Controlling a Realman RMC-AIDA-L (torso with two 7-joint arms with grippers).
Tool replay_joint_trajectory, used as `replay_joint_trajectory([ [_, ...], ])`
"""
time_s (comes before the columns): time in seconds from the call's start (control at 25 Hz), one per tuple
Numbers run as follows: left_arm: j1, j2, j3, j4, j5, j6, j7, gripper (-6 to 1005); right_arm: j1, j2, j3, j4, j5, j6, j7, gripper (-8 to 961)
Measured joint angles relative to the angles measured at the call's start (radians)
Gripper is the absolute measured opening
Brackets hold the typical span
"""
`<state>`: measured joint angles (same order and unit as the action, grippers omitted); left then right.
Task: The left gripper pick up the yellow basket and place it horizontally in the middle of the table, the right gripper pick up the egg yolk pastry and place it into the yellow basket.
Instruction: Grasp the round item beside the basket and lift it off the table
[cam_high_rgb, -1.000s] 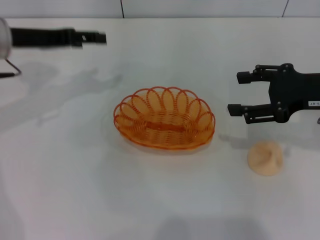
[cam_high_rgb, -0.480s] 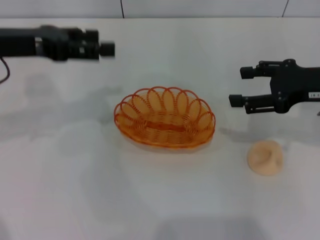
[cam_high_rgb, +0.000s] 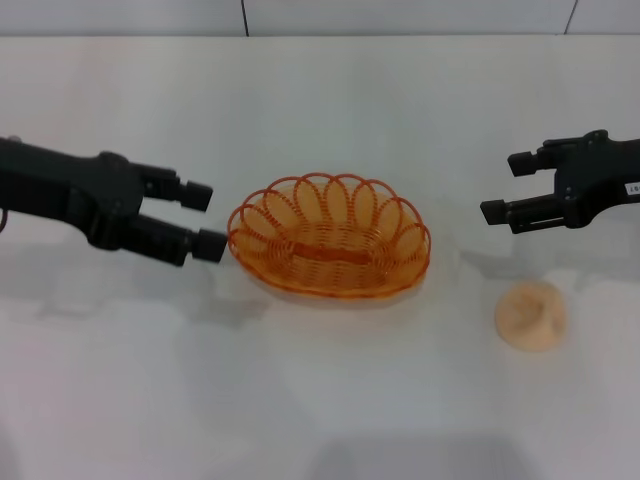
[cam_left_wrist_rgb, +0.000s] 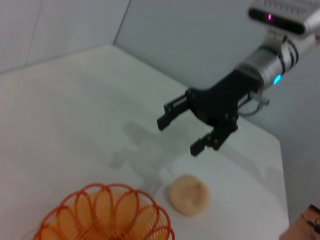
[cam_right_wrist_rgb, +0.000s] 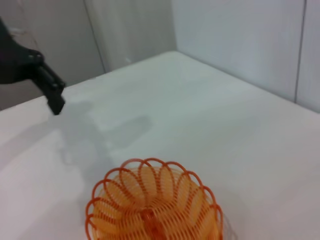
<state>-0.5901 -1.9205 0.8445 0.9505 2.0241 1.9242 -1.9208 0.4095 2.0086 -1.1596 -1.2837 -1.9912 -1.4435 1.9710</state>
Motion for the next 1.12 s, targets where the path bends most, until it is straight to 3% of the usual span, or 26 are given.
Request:
replay_joint_trajectory([
  [0.28,0.001,-0.005,0.009,-0.001,0.04,0.006,-0.009,888,-0.02,-0.007,0.003,-0.07,-0.065,-0.049,0.101,738],
  [0.56,0.001,-0.01,0.005,-0.003,0.042,0.004,-0.011,888,-0.03,0.002,-0.013,-0.162,-0.19,-0.151,0.269,723],
  [1.12,0.006,-0.023,0.001,-0.006,0.036,0.0,-0.011,888,-0.017,0.005,-0.092,-0.15,-0.301,-0.162,0.429,691],
])
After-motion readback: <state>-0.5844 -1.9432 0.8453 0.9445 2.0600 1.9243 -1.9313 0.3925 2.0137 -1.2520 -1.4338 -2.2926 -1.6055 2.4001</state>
